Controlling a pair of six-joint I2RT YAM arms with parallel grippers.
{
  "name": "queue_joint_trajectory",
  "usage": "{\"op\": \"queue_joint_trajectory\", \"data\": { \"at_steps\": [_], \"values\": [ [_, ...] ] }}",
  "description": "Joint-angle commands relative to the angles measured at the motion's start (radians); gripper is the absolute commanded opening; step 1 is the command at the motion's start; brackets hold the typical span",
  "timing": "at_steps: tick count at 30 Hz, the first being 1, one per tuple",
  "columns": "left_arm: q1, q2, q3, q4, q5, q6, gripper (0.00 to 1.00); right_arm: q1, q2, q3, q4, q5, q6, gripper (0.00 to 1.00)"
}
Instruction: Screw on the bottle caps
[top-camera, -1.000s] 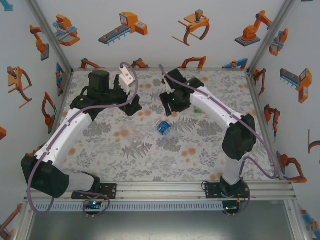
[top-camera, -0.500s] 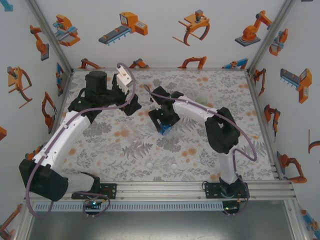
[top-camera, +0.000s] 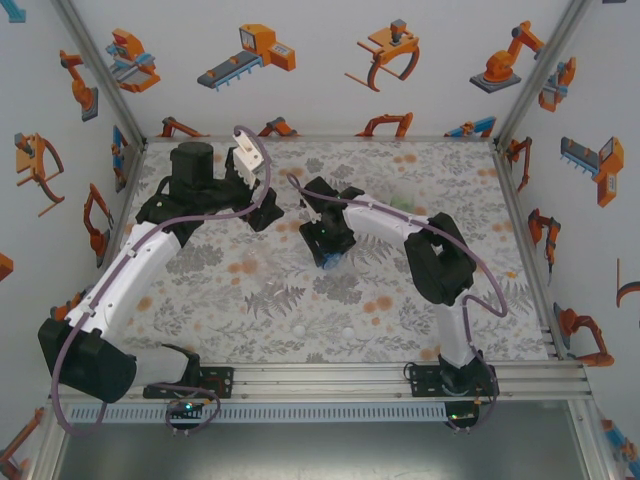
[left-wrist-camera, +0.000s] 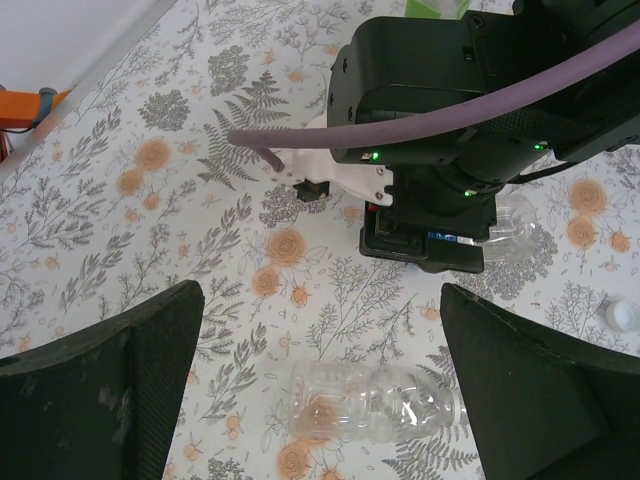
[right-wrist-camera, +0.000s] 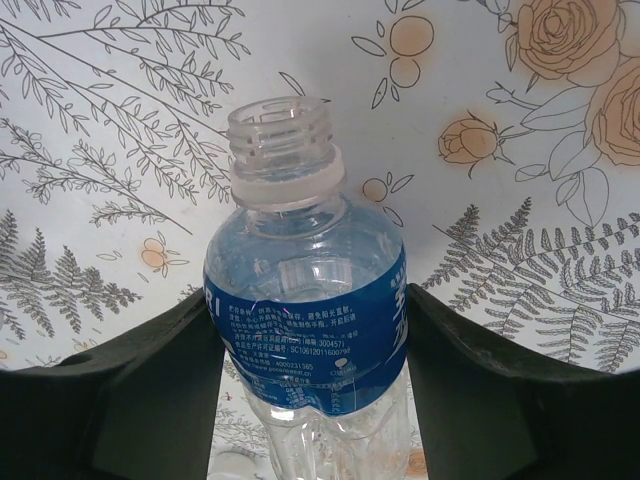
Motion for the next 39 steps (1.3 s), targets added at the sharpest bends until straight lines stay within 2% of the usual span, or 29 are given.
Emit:
{"op": "queue_joint_trajectory", "data": {
  "at_steps": [1, 7, 12, 16, 19, 23, 27, 39],
  "values": [
    [0.004, -0.022, -0.009, 0.022, 0.034, -0.026, 0.93, -0.002, -0.076, -0.015, 0.012, 0.024, 0.029, 0.48],
    [0.006, -0.013, -0.008, 0.022, 0.073, -0.025, 0.93, -0.025, -0.244, -0.076, 0.112, -0.001, 0.057, 0.44],
    [0.010, -0.014, -0.015, 0.037, 0.134, -0.030, 0.93, -0.035, -0.420, -0.180, 0.288, -0.038, 0.080, 0.38],
    [0.013, -0.006, -0.018, 0.058, 0.201, -0.048, 0.93, -0.040, -0.563, -0.265, 0.435, -0.010, 0.135, 0.32],
    [0.015, -0.003, -0.029, 0.086, 0.278, -0.060, 0.93, -0.042, -0.658, -0.331, 0.573, -0.017, 0.189, 0.31],
    [0.015, 0.003, -0.044, 0.135, 0.391, -0.089, 0.94, -0.041, -0.762, -0.454, 0.851, -0.049, 0.270, 0.28],
    [0.015, 0.011, -0.059, 0.196, 0.486, -0.132, 0.95, -0.036, -0.820, -0.539, 1.065, -0.032, 0.357, 0.23],
    [0.015, 0.036, -0.127, 0.470, 0.580, -0.344, 0.99, 0.100, -0.807, -0.572, 1.310, 0.173, 0.363, 0.20]
  ]
}}
